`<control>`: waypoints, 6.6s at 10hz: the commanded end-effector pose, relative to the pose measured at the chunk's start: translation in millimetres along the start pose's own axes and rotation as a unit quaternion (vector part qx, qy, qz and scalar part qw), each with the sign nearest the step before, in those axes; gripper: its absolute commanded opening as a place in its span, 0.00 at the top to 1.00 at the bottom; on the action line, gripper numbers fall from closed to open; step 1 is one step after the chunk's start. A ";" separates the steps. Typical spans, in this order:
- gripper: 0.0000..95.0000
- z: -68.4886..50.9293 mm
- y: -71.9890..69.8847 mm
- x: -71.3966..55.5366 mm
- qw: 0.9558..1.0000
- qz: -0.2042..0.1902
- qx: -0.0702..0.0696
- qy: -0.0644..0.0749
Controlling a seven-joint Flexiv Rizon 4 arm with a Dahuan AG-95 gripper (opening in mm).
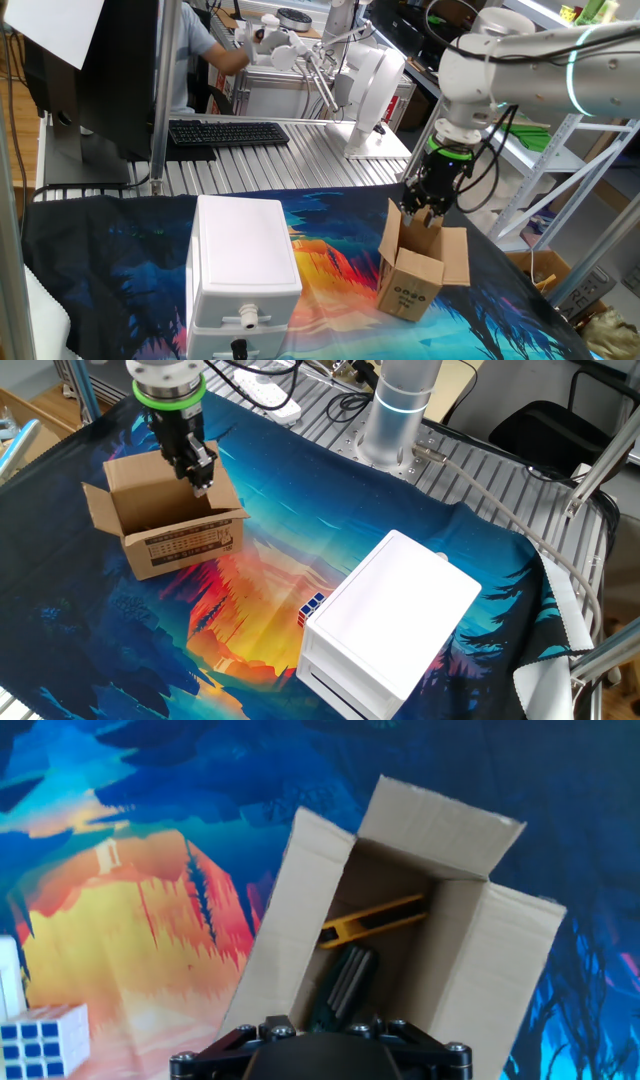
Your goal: Cover the box
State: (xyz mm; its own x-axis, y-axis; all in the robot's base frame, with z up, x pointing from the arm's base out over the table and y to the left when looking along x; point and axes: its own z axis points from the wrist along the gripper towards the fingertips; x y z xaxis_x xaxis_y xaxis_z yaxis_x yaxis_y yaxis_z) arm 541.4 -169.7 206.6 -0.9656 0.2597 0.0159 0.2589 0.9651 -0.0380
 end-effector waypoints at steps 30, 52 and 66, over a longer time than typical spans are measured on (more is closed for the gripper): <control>0.60 38.6 -37.7 -129.3 0.971 -0.237 0.006 -0.005; 0.40 91.0 -10.0 -67.0 0.990 -0.143 -0.014 -0.014; 0.40 16.0 23.1 -58.3 0.998 -0.067 0.011 -0.005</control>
State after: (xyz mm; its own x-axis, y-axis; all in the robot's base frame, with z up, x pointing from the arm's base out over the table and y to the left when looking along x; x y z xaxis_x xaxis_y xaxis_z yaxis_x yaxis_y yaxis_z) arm 603.0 -164.6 186.8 -0.9925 0.1217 0.0082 0.1209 0.9907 -0.0619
